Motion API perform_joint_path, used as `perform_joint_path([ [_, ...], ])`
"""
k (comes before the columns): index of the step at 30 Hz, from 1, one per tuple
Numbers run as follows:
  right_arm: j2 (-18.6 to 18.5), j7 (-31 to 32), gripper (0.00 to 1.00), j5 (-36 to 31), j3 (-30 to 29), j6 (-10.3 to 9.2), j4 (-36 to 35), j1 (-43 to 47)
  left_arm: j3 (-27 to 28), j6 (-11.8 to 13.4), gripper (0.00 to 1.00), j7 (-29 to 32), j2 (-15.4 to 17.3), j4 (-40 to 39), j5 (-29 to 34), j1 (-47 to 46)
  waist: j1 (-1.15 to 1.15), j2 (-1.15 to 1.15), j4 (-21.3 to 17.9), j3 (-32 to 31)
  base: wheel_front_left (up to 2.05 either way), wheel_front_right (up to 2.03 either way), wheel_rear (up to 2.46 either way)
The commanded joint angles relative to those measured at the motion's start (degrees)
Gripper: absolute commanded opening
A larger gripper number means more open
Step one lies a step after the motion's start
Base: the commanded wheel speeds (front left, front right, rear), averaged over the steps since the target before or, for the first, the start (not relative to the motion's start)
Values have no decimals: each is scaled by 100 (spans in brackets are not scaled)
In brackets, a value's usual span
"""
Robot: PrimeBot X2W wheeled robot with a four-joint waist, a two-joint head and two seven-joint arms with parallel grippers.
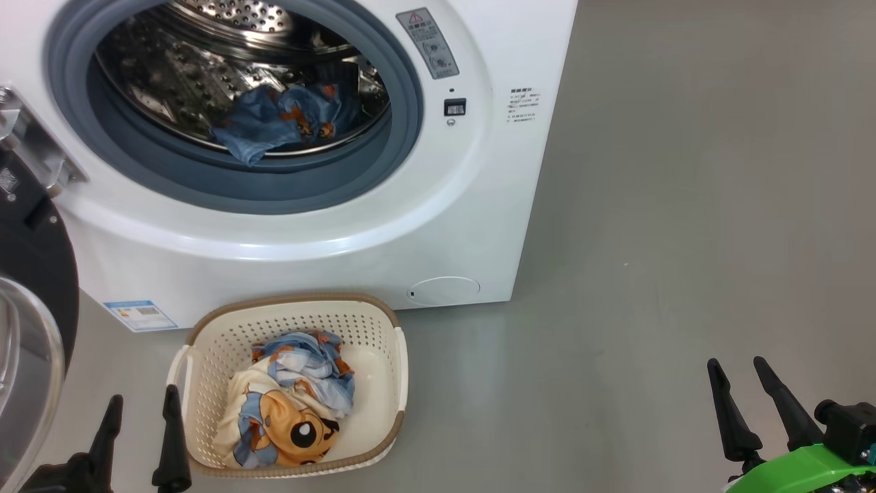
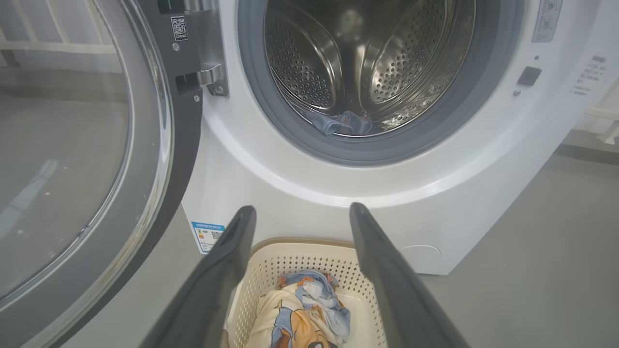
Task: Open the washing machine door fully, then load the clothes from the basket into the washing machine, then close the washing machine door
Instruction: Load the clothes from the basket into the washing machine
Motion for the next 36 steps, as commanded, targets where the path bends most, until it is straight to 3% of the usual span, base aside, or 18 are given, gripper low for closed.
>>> perform_joint_path([
  [1,-89,-44,100,17,115,9,-146,-112,195,-9,100,-37,78,-146,30,-109,0,0,-25,39,0,0,0],
  [15,47,-44,100,-6,180,9,-262,-421,-42,-9,100,-37,146,662,17,-698,0,0,-91,756,0,0,0],
  [36,320,-44,100,-52,432,9,-462,-1489,-918,-9,100,-37,849,3987,-119,-3337,0,0,-417,2618,0,0,0],
])
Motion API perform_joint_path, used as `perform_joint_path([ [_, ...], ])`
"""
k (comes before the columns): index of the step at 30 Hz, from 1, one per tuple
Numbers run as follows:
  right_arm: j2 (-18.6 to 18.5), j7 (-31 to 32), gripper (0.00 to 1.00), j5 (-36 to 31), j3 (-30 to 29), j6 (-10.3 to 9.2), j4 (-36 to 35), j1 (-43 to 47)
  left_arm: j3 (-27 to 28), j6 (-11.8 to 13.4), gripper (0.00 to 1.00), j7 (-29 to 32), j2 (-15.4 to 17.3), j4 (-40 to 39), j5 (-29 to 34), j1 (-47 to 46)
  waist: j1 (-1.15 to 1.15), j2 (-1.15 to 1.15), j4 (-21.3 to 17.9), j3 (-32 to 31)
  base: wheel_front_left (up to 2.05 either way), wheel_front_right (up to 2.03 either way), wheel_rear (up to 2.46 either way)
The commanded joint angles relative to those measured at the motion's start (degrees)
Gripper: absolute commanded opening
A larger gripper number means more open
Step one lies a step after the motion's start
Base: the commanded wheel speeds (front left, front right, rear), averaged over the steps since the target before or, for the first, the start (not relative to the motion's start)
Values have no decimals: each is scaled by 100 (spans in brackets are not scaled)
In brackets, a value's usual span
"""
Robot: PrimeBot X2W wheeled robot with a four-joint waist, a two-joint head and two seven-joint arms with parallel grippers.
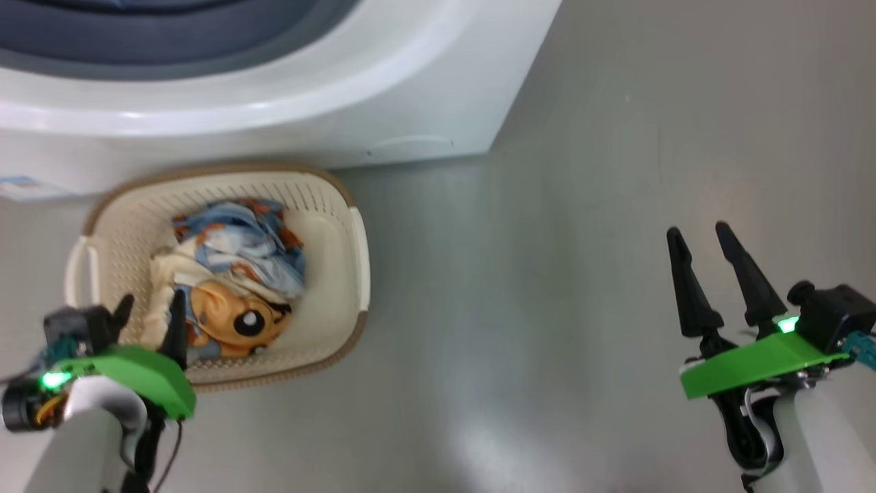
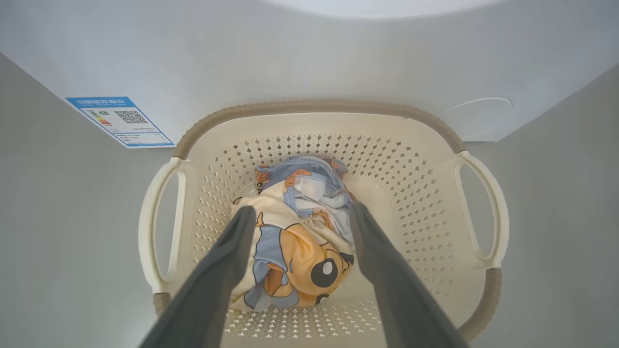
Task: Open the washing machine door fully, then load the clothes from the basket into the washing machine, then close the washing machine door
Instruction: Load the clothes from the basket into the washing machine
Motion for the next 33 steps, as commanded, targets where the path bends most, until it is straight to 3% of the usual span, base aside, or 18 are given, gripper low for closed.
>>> perform_joint_path([
  [1,-5,-44,100,-46,127,9,-154,-53,55,-9,100,-37,296,242,-57,-247,0,0,-138,503,0,0,0],
  [14,29,-44,100,-82,238,9,-238,-332,-689,-9,100,149,580,1798,-266,-1456,0,0,-253,1106,0,0,0],
  [33,14,-44,100,-106,512,9,-413,-628,-1301,14,100,799,945,2295,-543,-2278,0,0,-401,1868,0,0,0],
])
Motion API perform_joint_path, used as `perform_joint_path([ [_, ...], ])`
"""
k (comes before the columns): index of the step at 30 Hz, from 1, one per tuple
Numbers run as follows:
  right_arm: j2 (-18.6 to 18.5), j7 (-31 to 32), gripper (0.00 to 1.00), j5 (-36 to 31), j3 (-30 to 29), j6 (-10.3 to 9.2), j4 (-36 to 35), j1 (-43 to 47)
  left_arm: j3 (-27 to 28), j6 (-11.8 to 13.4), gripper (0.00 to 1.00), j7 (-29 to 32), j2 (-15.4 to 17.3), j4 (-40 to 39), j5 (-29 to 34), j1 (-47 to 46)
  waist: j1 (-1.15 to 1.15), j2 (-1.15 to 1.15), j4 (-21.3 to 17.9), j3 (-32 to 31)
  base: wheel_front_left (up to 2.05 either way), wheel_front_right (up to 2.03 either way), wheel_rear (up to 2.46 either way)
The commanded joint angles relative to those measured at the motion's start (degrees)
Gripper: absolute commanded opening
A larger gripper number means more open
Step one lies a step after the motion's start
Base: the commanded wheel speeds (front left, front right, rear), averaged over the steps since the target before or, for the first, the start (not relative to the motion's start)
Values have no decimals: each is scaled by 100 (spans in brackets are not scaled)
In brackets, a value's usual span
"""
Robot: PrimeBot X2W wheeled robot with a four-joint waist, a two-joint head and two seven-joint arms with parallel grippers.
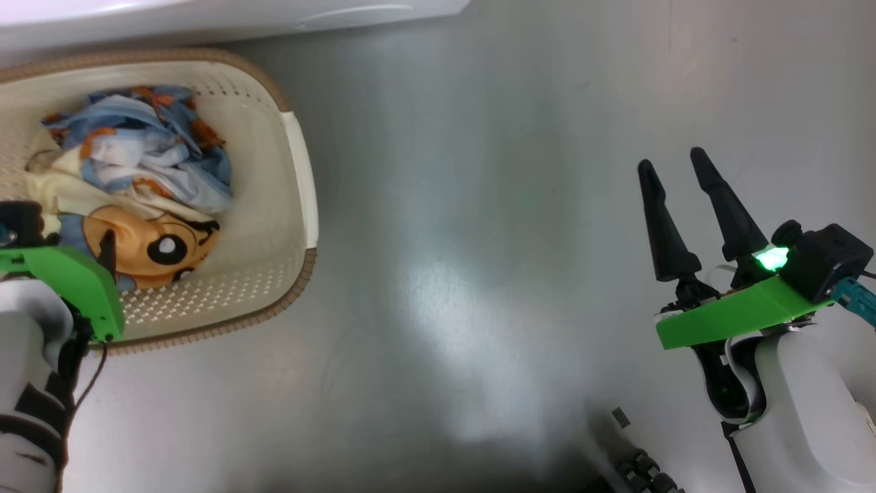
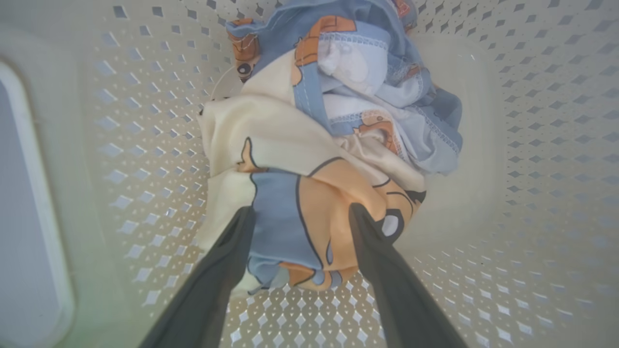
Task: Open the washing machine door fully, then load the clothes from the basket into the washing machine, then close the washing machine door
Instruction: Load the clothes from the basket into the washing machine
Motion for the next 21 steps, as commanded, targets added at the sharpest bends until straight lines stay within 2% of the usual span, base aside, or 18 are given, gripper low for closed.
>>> perform_joint_path([
  [1,-18,-43,100,-63,144,9,-144,128,75,22,100,34,323,15,-30,13,0,0,-39,109,0,0,0],
  [5,-43,-43,100,-67,207,9,-185,118,33,29,100,151,417,42,-24,-63,0,0,-72,205,0,0,0],
  [13,-76,-43,100,-74,257,9,-224,161,-56,83,100,204,368,60,-17,-92,0,0,-72,226,0,0,0],
  [14,-78,-43,100,-76,266,9,-228,166,-74,84,93,214,369,62,-11,-91,0,0,-75,220,0,0,0],
  [16,-80,-43,100,-77,282,9,-234,170,-93,87,39,232,371,64,-15,-86,0,0,-83,207,0,0,0],
  [17,-81,-43,100,-77,290,9,-239,169,-107,88,20,236,375,65,-12,-83,0,0,-88,200,0,0,0],
  [18,-81,-43,100,-77,296,9,-244,169,-114,85,6,244,375,66,-20,-79,0,0,-92,194,0,0,0],
  [19,-82,-43,100,-78,302,9,-246,167,-117,81,0,251,372,67,-32,-75,0,0,-94,187,0,0,0],
  [21,-82,-43,100,-82,305,9,-245,163,-125,76,0,216,357,68,-52,-68,0,0,-94,163,0,0,0],
])
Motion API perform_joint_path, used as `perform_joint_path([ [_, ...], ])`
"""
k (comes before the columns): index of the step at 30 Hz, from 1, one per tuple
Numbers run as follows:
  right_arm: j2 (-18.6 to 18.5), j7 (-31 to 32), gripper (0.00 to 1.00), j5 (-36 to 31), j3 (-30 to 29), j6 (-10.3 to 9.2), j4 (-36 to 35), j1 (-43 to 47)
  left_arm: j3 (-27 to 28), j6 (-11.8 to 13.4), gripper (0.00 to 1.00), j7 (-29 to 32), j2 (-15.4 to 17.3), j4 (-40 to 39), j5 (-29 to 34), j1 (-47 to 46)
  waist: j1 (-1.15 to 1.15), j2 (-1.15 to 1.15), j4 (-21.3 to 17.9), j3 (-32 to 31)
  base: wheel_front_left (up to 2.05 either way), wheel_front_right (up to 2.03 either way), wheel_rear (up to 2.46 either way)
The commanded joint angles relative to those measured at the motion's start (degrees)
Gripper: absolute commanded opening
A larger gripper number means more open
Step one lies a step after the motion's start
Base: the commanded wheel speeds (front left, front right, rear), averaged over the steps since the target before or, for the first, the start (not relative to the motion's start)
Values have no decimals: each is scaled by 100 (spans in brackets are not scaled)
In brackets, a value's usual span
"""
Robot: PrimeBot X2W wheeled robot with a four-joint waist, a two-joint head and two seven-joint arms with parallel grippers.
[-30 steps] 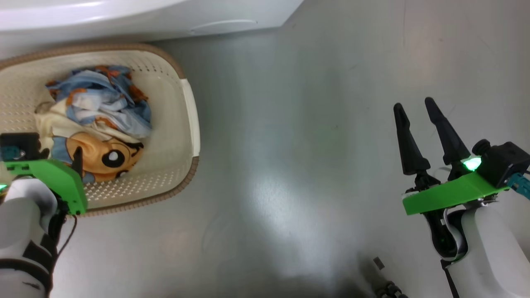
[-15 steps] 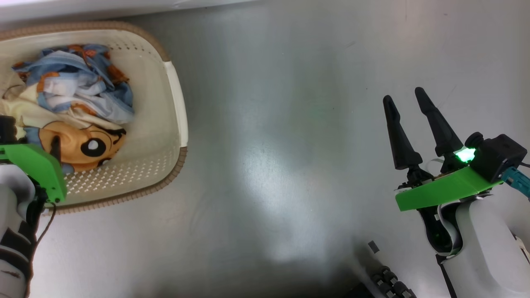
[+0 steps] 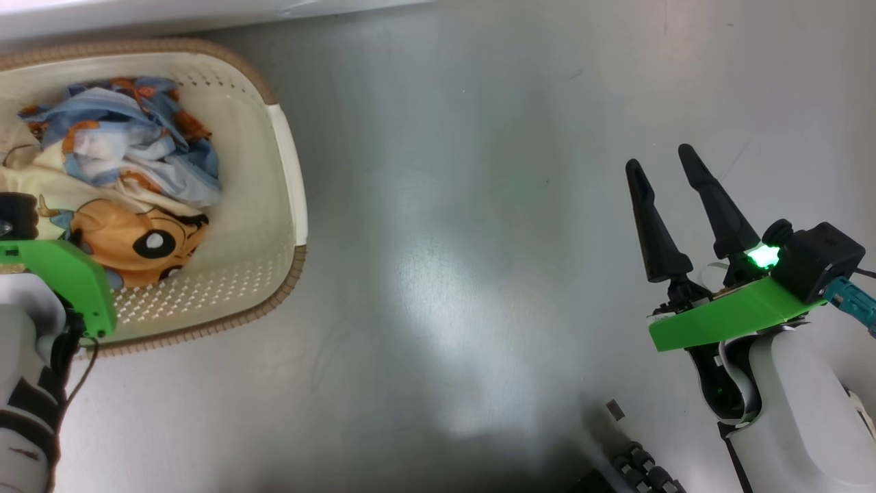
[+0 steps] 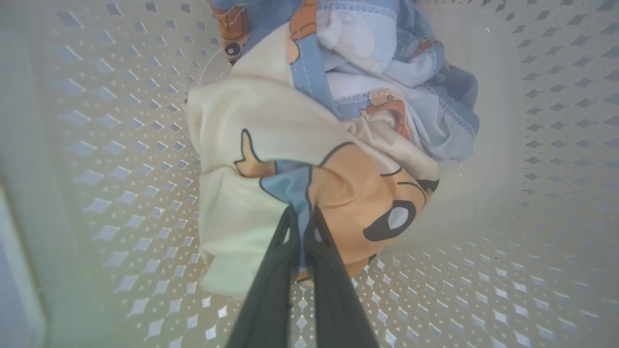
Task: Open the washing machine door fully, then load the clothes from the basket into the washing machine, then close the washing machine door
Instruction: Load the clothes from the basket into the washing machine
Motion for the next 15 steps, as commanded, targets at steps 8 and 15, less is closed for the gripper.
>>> perform_joint_path([
  [8,-17,-43,100,-65,38,9,-78,199,304,-8,0,-399,37,5,-418,269,0,0,111,-395,0,0,0],
  [15,-8,-43,100,5,-7,9,71,314,551,-54,0,-936,-229,-55,-840,573,0,0,286,-1023,0,0,0],
])
